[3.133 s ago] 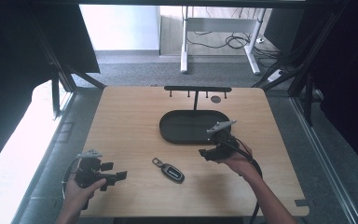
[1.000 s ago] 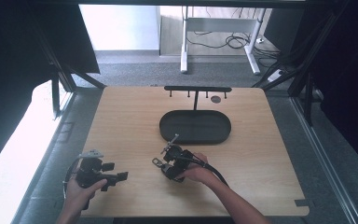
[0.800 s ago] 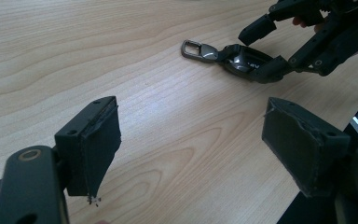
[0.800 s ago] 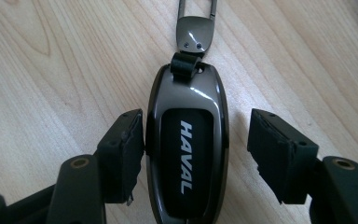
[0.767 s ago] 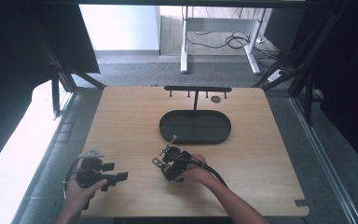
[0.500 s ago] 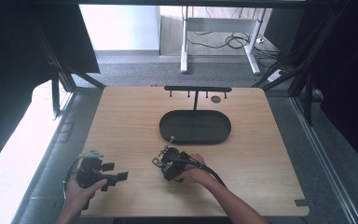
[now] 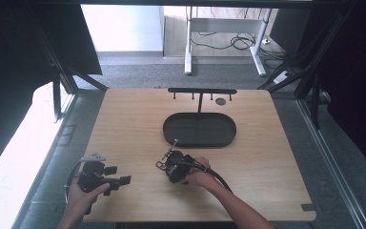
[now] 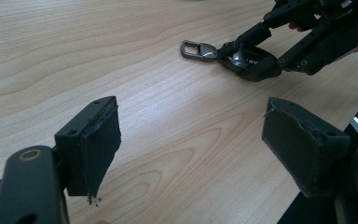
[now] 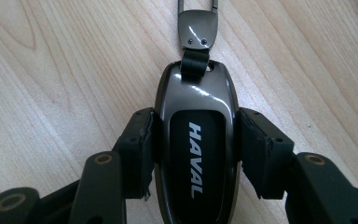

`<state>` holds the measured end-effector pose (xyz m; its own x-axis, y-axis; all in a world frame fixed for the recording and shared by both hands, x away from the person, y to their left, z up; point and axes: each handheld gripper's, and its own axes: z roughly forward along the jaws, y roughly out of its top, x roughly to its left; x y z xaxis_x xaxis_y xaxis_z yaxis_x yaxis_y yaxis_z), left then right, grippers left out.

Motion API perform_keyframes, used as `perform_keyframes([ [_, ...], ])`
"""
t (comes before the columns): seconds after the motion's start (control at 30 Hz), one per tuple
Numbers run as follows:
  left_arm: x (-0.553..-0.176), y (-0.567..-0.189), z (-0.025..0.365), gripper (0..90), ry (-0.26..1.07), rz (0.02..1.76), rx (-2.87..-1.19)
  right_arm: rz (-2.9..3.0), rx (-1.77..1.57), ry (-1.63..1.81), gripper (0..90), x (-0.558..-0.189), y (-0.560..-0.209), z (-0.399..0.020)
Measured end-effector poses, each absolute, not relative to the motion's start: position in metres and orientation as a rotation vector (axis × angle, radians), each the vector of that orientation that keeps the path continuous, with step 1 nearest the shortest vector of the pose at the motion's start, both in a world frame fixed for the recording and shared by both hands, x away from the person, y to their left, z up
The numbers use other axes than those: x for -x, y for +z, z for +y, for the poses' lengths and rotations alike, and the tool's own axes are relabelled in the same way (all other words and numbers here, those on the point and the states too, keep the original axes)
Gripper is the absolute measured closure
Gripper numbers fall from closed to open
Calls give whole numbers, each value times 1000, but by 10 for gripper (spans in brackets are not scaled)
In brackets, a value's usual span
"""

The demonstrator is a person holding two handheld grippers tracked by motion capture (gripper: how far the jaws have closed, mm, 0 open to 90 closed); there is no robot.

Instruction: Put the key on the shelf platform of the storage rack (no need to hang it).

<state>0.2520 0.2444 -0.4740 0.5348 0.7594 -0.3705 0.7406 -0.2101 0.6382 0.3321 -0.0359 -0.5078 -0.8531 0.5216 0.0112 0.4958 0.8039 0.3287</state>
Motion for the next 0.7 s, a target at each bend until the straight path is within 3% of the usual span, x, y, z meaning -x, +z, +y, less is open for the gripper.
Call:
perform_keyframes([
  [0.7,-252,-473,245,197,35,1221,-1961,2845,-902,738,497,-340,-462,-61],
])
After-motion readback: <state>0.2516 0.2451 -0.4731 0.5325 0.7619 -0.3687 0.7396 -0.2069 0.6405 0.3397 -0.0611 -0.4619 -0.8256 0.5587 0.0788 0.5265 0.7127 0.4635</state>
